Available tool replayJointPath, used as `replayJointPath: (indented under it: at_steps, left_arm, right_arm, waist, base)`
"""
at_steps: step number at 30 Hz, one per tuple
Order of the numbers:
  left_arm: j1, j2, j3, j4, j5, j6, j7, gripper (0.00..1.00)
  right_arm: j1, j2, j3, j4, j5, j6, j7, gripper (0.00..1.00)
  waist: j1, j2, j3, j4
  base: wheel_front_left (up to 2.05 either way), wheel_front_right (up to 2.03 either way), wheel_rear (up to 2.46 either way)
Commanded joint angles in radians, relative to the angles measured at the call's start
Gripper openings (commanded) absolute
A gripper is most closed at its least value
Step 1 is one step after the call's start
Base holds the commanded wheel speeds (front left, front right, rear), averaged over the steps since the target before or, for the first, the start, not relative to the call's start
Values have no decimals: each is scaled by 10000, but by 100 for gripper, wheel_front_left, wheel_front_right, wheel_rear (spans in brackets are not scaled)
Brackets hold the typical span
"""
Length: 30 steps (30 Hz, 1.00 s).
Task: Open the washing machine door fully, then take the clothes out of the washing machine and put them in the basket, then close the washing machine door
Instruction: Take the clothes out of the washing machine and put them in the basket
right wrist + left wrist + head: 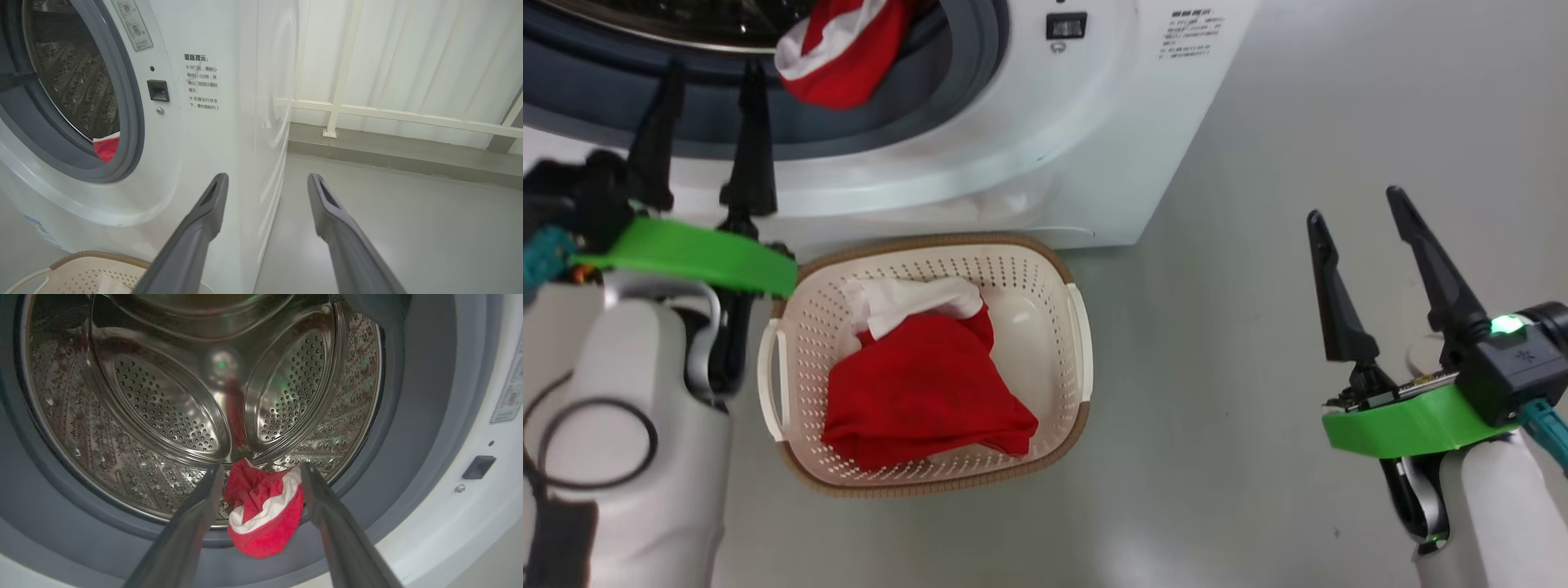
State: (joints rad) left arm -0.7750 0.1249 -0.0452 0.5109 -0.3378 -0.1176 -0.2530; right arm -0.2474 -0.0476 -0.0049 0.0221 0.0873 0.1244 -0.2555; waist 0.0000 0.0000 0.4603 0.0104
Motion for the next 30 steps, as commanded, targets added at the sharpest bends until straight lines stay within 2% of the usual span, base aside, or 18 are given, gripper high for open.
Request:
replayJointPath:
  at_steps: [1, 5, 10, 14, 15, 20, 26, 30]
  left_arm:
    - [-488, 427, 180, 154, -109, -80, -86, 100]
    - [-1648, 509, 32, 1104, -221, -108, -87, 100]
    - [-2978, 606, -406, 2214, -1210, -125, 135, 100]
    - [-3807, 992, -1343, 2567, -2469, -127, 983, 100]
    - [-3807, 992, -1343, 2567, -2469, -127, 983, 100]
    - [-4295, 1601, -2671, 2868, -3470, -128, 2424, 100]
    - [-4558, 2113, -3933, 3419, -3731, -129, 3569, 100]
    - [-4682, 2333, -4368, 3805, -3684, -129, 3519, 100]
  right_arm:
    - [-246, -26, 116, -344, -97, 63, -63, 100]
    - [-514, -26, 100, -428, -97, 63, -63, 100]
    - [-729, -26, 165, -440, -28, 63, -63, 100]
    - [-831, -26, 136, -453, -4, 63, -63, 100]
    - [-831, -26, 136, -453, -4, 63, -63, 100]
    - [-894, -26, 159, -394, 40, 63, -63, 100]
    - [-920, -26, 246, -315, 152, 63, -63, 100]
    - [-923, -26, 310, -309, 214, 63, -63, 100]
  waist:
    - [0, 0, 641, -92]
    - [0, 0, 1139, -217]
    - [0, 0, 1596, -358]
    - [0, 0, 1843, -447]
    - [0, 0, 1843, -447]
    - [0, 0, 1903, -518]
    - [0, 0, 1835, -603]
    - [0, 0, 1822, -689]
  base:
    - [0, 0, 0]
    - [0, 0, 0]
    - [0, 0, 0]
    - [0, 0, 0]
    - [0, 0, 0]
    - [0, 0, 0]
    - [0, 0, 0]
    - [0, 0, 0]
